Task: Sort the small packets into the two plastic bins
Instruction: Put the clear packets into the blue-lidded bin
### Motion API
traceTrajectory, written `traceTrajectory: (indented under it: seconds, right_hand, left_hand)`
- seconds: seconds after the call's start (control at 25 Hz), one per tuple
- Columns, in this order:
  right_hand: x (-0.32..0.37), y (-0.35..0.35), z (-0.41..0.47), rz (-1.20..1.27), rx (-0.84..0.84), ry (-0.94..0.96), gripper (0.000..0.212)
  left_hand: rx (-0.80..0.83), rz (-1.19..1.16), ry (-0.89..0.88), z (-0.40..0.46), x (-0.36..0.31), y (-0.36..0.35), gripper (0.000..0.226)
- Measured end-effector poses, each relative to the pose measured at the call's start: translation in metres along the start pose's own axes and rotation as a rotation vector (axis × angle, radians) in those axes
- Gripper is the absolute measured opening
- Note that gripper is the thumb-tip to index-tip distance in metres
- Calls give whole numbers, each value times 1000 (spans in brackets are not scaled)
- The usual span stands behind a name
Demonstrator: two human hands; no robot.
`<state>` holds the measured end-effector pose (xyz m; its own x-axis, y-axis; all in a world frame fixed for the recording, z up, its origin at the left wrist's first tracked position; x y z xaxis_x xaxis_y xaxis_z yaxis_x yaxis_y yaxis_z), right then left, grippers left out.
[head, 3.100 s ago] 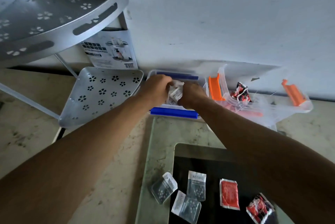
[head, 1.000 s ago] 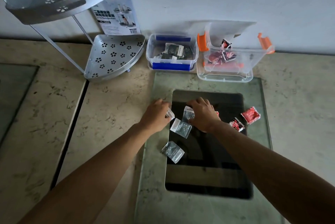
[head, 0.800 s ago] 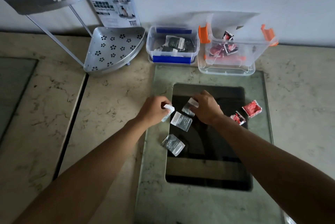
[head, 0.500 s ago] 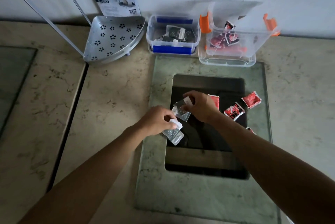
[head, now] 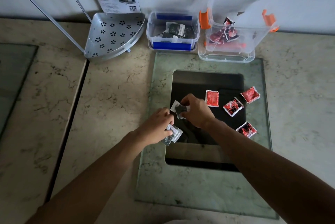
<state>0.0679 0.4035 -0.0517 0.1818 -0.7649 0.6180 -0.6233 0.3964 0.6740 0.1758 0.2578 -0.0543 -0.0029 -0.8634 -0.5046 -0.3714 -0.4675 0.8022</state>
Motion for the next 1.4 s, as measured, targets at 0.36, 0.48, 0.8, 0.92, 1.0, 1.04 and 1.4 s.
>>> traceTrajectory:
  seconds: [0.36,0.48,0.8,0.92,1.0,1.04,1.4]
  right_hand:
    - [-15,-20,-31,413,-95,-184,18]
    - [-12,-21,-35,519,-114,-220,15]
    - [4,-20,-24,596,-97,-180,24]
    - [12,-19,-6,668,-80,-199,20]
    - [23,-13,14,748,-72,-222,15]
    - [29,-7,25,775,-87,-229,15]
    - [96,112,175,655,-282,-49,17]
  left_hand:
    - [100,-103,144,1,2,-1,22]
    - [92,-216,181,1,7,2,10]
    - [-267,-1224,610,14,36,20,4]
    - [-360,-1557,638,26,40,22,7]
    - [-423,-1691,634,44,41,35,10]
    - [-452,-1717,629,55,42,44,10]
    - [-645,-1350,463,180,74,191,25]
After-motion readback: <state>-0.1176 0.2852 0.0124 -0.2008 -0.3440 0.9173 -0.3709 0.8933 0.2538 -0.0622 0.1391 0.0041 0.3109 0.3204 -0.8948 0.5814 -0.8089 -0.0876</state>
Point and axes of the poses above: each hand's wrist, its own z-axis towards the middle knuckle, its own y-axis out of the back of the hand, x = y × z, the point moved 3 cm from there along z, towards the middle knuckle, and after that the axes turned 1 degree about -z, right-handed, at the moved point
